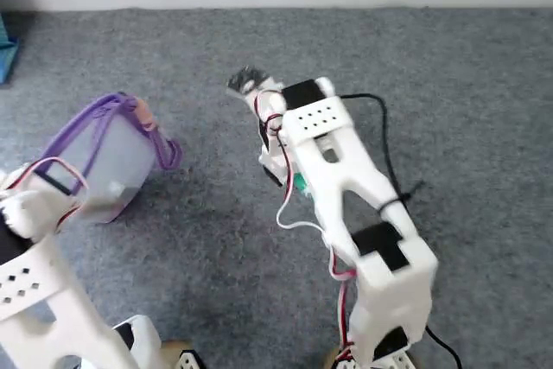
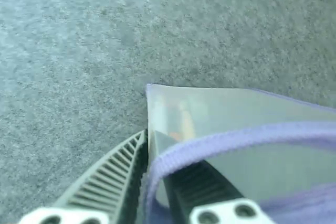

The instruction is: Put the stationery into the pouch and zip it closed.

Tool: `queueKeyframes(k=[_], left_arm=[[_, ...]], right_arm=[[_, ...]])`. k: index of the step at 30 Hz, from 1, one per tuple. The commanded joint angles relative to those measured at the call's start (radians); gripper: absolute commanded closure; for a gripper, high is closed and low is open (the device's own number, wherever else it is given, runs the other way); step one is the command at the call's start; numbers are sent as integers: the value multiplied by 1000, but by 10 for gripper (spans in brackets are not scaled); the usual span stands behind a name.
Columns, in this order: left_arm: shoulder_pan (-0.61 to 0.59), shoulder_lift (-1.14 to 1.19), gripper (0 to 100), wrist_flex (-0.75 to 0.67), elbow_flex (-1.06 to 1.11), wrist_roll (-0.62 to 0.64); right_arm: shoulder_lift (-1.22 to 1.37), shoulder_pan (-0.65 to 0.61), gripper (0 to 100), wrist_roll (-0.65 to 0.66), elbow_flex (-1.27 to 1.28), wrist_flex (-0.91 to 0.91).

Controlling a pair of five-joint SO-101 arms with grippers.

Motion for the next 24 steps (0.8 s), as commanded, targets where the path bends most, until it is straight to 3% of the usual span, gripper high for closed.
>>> queueKeyframes(k=[1, 5, 11, 20, 24], left_arm=[[95, -6, 986, 18, -61, 5], [169, 0, 986, 15, -61, 9], [175, 2, 986, 15, -61, 9], [173, 2, 986, 15, -61, 11], [173, 2, 986, 15, -61, 11]], right_arm=[[-243, -39, 990, -86, -49, 45], [-420, -99, 990, -195, -49, 36], [-582, -199, 990, -348, -49, -45], [-671, -371, 990, -404, -48, -562], [-641, -437, 990, -407, -43, -708]])
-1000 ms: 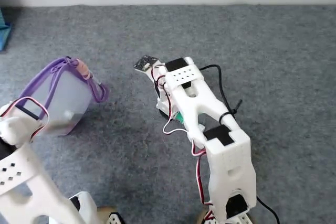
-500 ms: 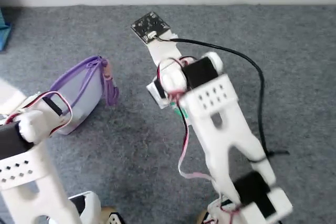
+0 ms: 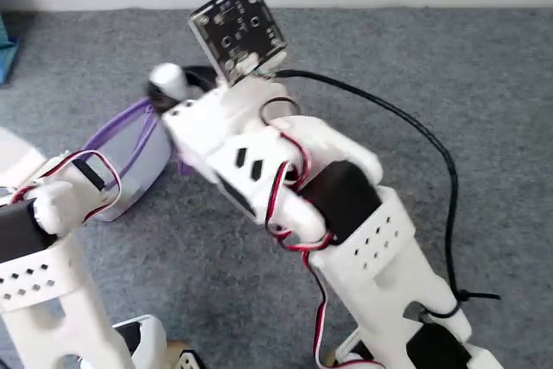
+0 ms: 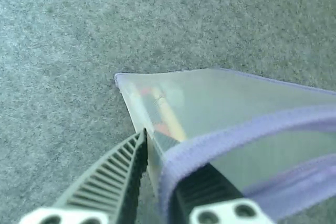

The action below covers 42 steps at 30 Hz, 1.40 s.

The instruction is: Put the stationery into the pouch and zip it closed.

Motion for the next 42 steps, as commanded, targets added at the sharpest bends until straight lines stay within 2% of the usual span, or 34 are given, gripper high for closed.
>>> queueKeyframes(k=[1, 6, 22, 25, 31, 37, 42], left_arm=[[8, 2, 986, 15, -50, 12], [8, 2, 986, 15, -50, 12], [8, 2, 986, 15, -50, 38], [8, 2, 986, 15, -50, 38], [8, 2, 986, 3, -50, 38], [8, 2, 986, 2, -50, 38], [8, 2, 986, 2, -50, 38]], right_arm=[[4, -45, 990, -12, -43, -157], [81, -61, 990, -12, -43, -286], [337, -91, 989, -15, -41, -340], [341, -91, 969, -14, -43, -314], [265, -88, 790, -14, -43, -211], [137, -33, 786, -14, -44, -189], [113, 116, 786, -15, -43, 27]])
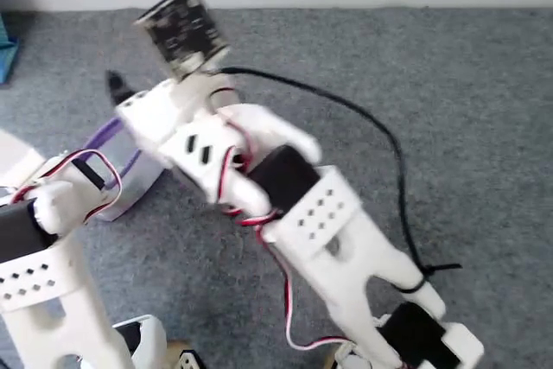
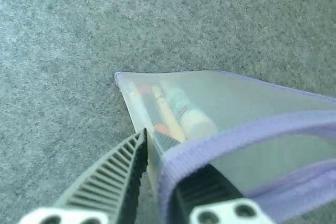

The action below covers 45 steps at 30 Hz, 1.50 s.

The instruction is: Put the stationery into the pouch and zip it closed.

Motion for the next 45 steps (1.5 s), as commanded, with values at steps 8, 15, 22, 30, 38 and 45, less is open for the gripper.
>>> queueKeyframes(k=[8, 15, 22, 30, 38, 45], left_arm=[[8, 2, 986, 2, -50, 11], [11, 2, 986, -11, -24, 11], [8, -5, 986, -49, 97, 11], [11, 0, 986, -49, 97, 11], [12, 0, 986, -77, 97, 9], [12, 0, 986, -77, 97, 8]], right_arm=[[7, 157, 786, -5, 86, 277], [53, 77, 786, 71, 272, 62], [79, 64, 786, 127, 356, -171], [81, 27, 786, 130, 354, -202], [96, -7, 786, 135, 338, -231], [191, -5, 786, 135, 331, -355]])
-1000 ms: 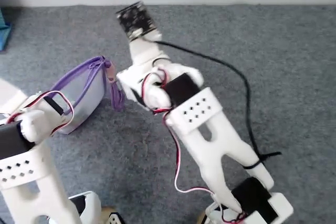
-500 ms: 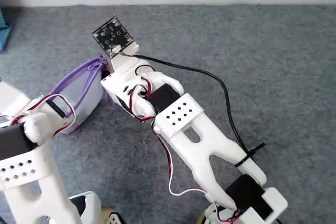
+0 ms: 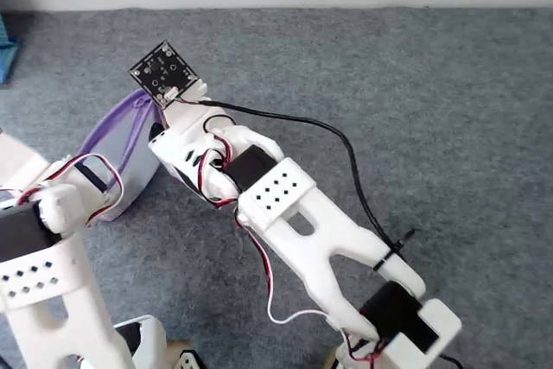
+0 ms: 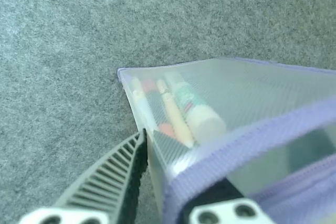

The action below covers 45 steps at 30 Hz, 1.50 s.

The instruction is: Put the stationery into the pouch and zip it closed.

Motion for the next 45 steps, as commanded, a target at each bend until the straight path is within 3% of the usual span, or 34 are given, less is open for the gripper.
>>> queueKeyframes(k=[1, 5, 11, 14, 23, 29, 33, 38, 45], left_arm=[[14, 12, 986, -28, 2, 0], [14, 12, 986, -28, 2, 0], [14, 12, 986, -28, 2, 0], [14, 12, 986, -28, 2, 0], [14, 12, 986, -26, 2, -2], [14, 12, 974, -23, 2, -98], [15, 6, 834, -12, 2, -149], [48, 3, 590, 69, -15, -144], [103, -140, 564, 66, -76, -86]], right_arm=[[19, -8, 787, 12, -37, -93], [48, -5, 811, 14, -37, -160], [48, 44, 994, 14, -37, -262], [44, 51, 990, 63, -43, -260], [-156, 82, 989, 110, -52, 10], [-295, 134, 989, 77, -52, 223], [-354, 191, 991, -34, -52, 268], [-384, 216, 991, -66, -57, 260], [-383, 220, 991, -66, -106, 208]])
